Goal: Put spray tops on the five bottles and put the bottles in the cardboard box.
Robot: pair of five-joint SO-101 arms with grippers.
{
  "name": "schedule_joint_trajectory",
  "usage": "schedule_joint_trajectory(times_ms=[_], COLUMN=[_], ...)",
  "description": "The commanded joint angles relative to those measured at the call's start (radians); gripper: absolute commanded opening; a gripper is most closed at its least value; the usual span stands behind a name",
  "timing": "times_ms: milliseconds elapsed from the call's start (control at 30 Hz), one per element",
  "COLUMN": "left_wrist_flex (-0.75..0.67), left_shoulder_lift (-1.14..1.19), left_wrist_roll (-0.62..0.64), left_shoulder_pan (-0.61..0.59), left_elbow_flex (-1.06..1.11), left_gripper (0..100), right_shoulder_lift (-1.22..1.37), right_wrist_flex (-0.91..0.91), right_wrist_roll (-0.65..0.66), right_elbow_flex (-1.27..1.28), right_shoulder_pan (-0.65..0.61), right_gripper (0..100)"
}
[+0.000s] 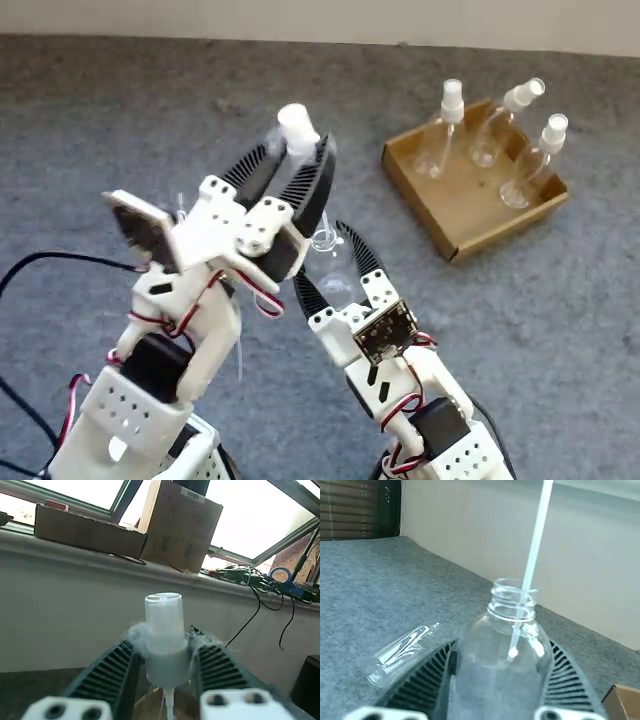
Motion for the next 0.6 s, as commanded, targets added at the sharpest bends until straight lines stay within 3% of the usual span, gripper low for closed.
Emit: schedule_joint_trajectory(times_ms=[0,433,567], left_wrist_flex=[-0.005,-0.005,-0.005], left_shoulder_lift=[0.008,0.008,0.008], left_wrist_roll=[-0.009,-0.014,-0.127], left_shoulder_pan=[0.047,0.073,0.105], left_elbow_flex=[0.064,0.232,0.237], left_gripper=[3,3,3], right_shoulder_lift=[-0.022,-0.021,-0.021], right_wrist_flex=[-0.001,0.004,0.005], right_wrist_roll=[0.011,0.011,0.011], right_elbow_flex=[0.168,0.168,0.168], right_shoulder_pan=[0.021,0.077,0.097], right_gripper=[17.3,17.3,17.3])
